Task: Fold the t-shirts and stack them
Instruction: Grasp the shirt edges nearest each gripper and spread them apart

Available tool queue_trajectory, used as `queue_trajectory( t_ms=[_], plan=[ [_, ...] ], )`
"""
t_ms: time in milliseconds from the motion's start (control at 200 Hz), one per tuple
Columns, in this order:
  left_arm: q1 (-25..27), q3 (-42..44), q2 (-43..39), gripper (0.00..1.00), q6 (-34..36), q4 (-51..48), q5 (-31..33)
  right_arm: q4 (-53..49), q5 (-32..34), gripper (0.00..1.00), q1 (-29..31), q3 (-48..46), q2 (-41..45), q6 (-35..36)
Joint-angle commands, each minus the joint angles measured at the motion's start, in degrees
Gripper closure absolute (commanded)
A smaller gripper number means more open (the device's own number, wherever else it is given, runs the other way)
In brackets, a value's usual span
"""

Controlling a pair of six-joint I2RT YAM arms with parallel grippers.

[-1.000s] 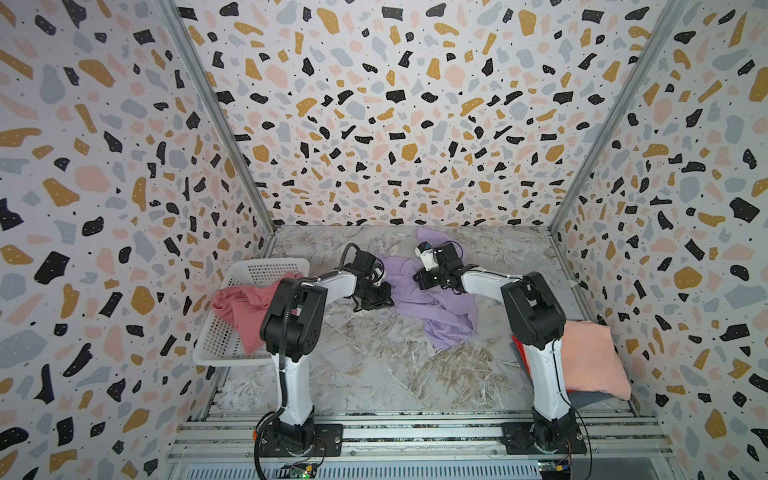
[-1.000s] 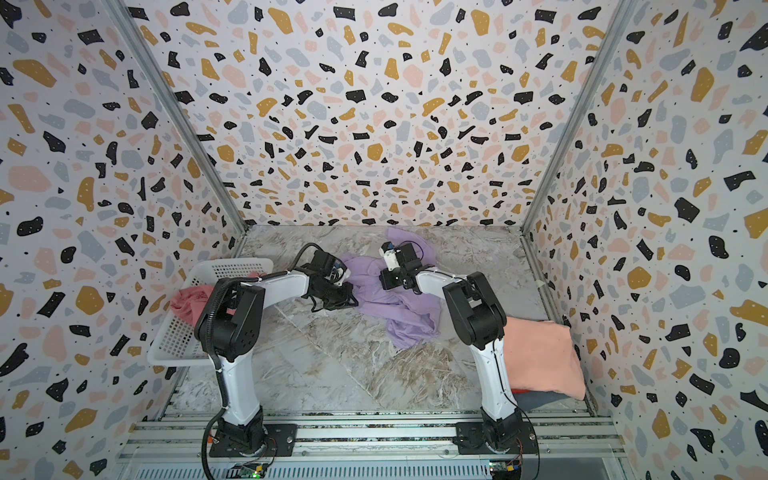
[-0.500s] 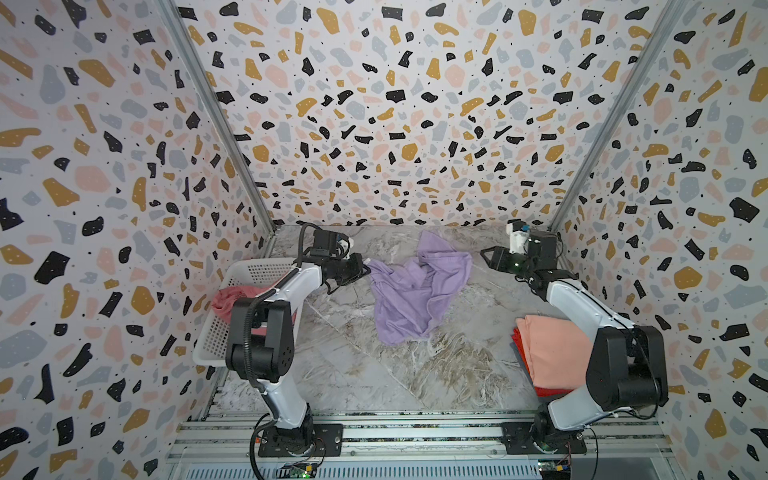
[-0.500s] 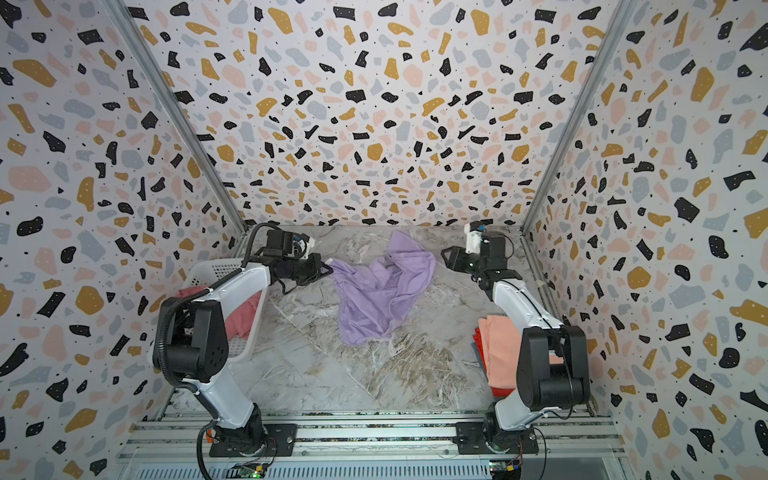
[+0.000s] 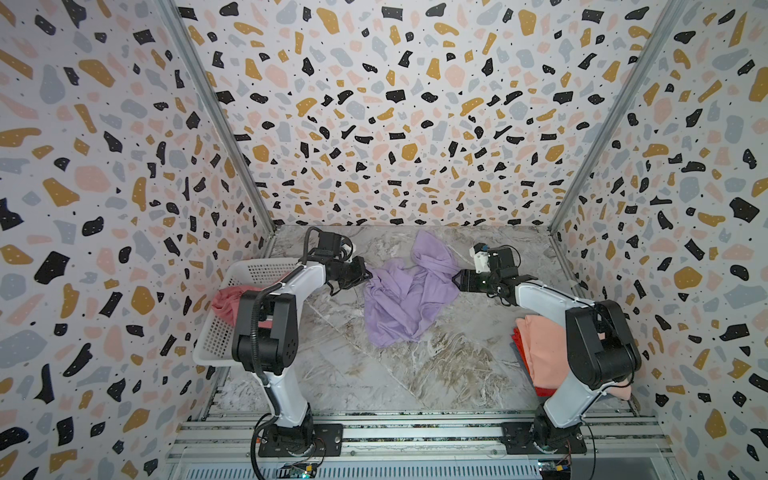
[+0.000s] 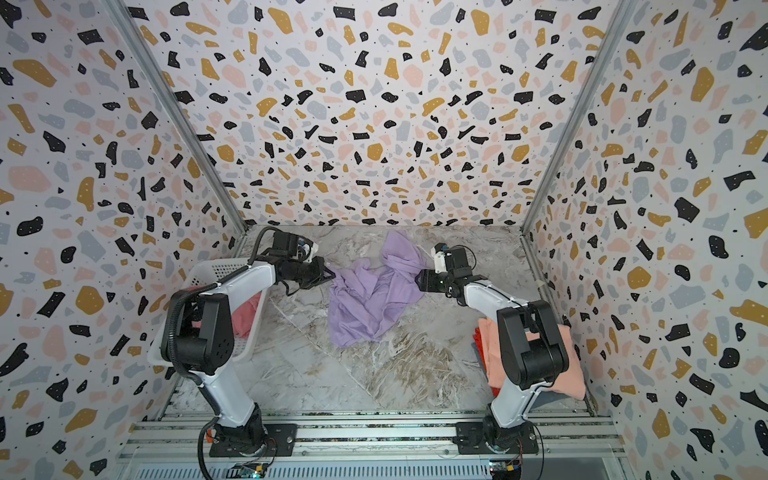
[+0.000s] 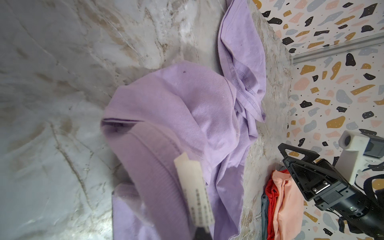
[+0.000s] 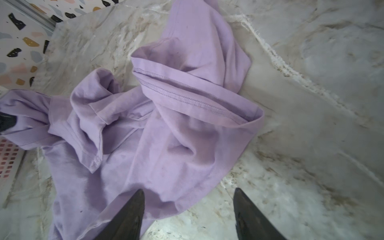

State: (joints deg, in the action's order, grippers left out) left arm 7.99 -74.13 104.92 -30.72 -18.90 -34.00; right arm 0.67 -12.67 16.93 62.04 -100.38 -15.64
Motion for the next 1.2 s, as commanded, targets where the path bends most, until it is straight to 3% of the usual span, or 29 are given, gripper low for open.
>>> queue_trajectory(
  t_ms=[0, 90, 200, 466, 506, 566, 626, 711, 816, 936, 1041, 1191],
  plan=[
    [0.1, -1.5, -0.4, 1.0, 0.5, -0.8, -0.6, 4.7, 14.6, 0.29, 2.2, 6.9, -7.3, 11.1],
    [0.2, -0.7, -1.3, 1.0, 0.4, -0.8, 0.0, 3.2, 17.4, 0.27, 1.7, 10.4, -10.3, 14.9],
    [0.2, 0.9, -2.7, 1.0, -0.1, 0.2, 0.6, 1.3, 10.6, 0.26, 0.3, 12.8, -13.6, 18.2],
    [0.1, 0.5, -2.3, 1.0, -1.8, 1.8, -0.2, -4.1, 5.9, 0.31, -0.3, 19.0, -20.0, 20.3],
    [0.2, 0.0, -2.0, 1.0, -1.7, 1.7, -0.1, -5.2, 5.2, 0.38, -0.4, 20.4, -20.9, 20.2],
    [0.2, -0.9, -1.5, 1.0, -1.5, 1.5, 0.0, -7.7, 4.1, 0.64, -0.6, 22.4, -22.0, 19.2],
    [0.1, -2.1, -0.9, 1.0, -1.6, 1.5, 0.3, -9.3, 1.4, 0.8, -1.1, 23.1, -22.0, 17.7],
    [0.1, -4.8, 0.5, 1.0, -1.8, 1.4, 0.7, -7.5, -1.6, 0.94, -2.5, 19.8, -18.6, 11.4],
    [0.0, -9.1, 2.3, 1.0, -1.4, -0.8, 4.2, -2.7, -0.9, 1.0, -6.0, 12.0, -9.9, 1.8],
    [-0.3, -12.2, 4.7, 1.0, -4.8, -0.3, 8.0, 1.6, 0.3, 1.0, -12.2, 0.0, 1.7, -8.2],
    [-0.2, -13.4, 7.6, 1.0, -9.7, 5.1, 8.0, 1.8, 1.0, 1.0, -16.1, -7.0, 7.8, -9.5],
    [-0.1, -18.9, 11.4, 0.98, -10.5, 5.1, 9.8, -1.7, 0.0, 1.0, -17.0, -8.0, 7.8, -9.3]
  ],
)
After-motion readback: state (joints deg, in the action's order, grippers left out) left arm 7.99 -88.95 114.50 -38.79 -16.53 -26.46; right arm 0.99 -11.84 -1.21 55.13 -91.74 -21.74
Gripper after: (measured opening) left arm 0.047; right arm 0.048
